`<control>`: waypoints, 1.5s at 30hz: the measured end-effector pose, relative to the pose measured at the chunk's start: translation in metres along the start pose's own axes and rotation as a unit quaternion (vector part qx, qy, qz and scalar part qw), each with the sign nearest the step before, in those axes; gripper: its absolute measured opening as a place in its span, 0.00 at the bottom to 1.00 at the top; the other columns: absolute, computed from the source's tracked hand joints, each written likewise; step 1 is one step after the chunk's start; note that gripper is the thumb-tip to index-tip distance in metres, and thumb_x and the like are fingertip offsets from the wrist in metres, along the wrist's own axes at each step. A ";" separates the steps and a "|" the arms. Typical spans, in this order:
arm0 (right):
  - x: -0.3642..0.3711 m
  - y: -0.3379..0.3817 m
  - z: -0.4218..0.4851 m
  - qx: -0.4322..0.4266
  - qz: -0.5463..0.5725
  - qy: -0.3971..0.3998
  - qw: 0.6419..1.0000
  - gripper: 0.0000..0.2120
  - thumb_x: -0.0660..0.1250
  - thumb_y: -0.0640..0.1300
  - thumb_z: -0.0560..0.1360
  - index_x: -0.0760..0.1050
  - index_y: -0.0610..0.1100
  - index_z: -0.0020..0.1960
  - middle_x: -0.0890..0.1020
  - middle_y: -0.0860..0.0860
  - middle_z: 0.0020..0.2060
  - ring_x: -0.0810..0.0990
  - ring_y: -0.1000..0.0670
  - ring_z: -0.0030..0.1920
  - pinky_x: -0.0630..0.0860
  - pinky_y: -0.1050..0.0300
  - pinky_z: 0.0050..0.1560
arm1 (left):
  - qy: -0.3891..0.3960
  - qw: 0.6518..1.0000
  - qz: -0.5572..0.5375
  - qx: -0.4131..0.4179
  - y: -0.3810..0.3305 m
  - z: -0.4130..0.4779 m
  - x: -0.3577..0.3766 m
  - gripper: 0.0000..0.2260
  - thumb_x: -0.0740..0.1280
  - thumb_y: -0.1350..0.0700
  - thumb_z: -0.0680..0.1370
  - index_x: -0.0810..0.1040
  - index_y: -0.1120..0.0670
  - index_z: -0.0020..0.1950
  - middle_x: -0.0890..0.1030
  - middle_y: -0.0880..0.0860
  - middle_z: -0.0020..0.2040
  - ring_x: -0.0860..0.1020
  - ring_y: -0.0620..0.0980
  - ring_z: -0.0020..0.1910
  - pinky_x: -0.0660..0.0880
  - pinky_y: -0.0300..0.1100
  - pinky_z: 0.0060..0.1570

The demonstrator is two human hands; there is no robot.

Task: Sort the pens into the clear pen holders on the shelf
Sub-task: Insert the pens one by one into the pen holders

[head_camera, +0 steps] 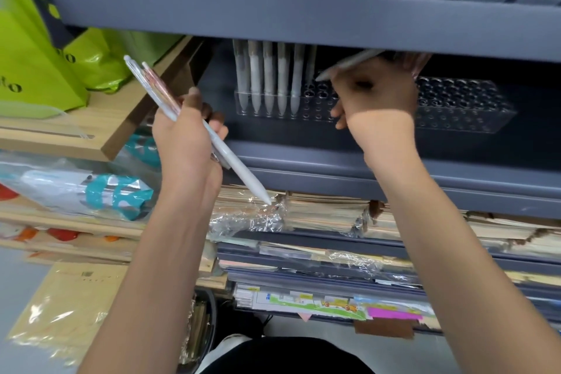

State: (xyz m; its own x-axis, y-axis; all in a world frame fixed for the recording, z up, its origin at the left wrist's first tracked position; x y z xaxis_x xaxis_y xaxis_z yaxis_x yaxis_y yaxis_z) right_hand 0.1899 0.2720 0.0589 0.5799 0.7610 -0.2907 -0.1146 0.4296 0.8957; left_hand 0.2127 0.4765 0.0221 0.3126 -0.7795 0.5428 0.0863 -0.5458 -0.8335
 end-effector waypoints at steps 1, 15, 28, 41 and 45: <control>0.002 0.002 0.006 -0.009 -0.031 0.005 0.999 0.09 0.64 0.40 0.77 0.80 0.47 0.42 0.80 0.55 0.25 0.73 0.56 0.18 0.69 0.65 0.21 | 0.002 1.000 -0.002 -0.001 0.001 0.001 0.000 0.06 0.64 0.61 0.82 0.69 0.55 0.47 0.67 0.48 0.29 0.66 0.45 0.25 0.66 0.36 0.26; 0.030 -0.005 0.064 -0.032 -0.308 0.193 0.931 0.15 0.61 0.54 0.78 0.75 0.46 0.57 0.81 0.43 0.52 0.80 0.41 0.51 0.72 0.55 0.48 | 0.010 1.000 -0.011 -0.007 0.001 0.009 -0.005 0.07 0.63 0.63 0.82 0.68 0.55 0.46 0.66 0.49 0.27 0.64 0.45 0.24 0.64 0.36 0.24; 0.035 -0.010 0.070 -0.006 -0.337 0.198 0.920 0.15 0.65 0.53 0.75 0.74 0.47 0.58 0.81 0.43 0.48 0.80 0.41 0.50 0.70 0.57 0.46 | 0.012 1.000 -0.018 -0.013 0.000 0.013 -0.006 0.07 0.63 0.63 0.82 0.68 0.55 0.46 0.64 0.49 0.27 0.63 0.45 0.23 0.63 0.36 0.23; 0.008 0.016 -0.026 -0.004 -0.077 0.198 0.977 0.13 0.69 0.52 0.74 0.78 0.45 0.35 0.84 0.48 0.32 0.78 0.52 0.24 0.73 0.58 0.25 | 0.023 1.000 -0.006 -0.018 -0.001 0.004 -0.004 0.08 0.64 0.63 0.82 0.68 0.54 0.46 0.66 0.48 0.27 0.63 0.44 0.25 0.63 0.36 0.25; 0.020 0.017 -0.081 0.009 -0.011 0.335 0.942 0.10 0.75 0.54 0.70 0.81 0.48 0.38 0.83 0.51 0.32 0.77 0.55 0.25 0.71 0.62 0.25 | 0.018 1.000 0.006 0.002 0.001 -0.001 0.003 0.08 0.64 0.63 0.81 0.67 0.54 0.45 0.67 0.47 0.26 0.63 0.44 0.24 0.65 0.35 0.25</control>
State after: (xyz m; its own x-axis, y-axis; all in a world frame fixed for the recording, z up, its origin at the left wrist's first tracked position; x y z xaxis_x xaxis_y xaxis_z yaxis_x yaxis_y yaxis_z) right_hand 0.1341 0.3340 0.0413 -0.0578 0.8911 -0.4501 -0.0906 0.4443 0.8913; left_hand 0.2123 0.4735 0.0232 0.2793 -0.7961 0.5368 0.0872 -0.5357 -0.8399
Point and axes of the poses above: each hand's wrist, its own z-axis towards the middle knuckle, its own x-axis out of the palm, y = z × x, the point moved 2 cm from there along z, towards the middle knuckle
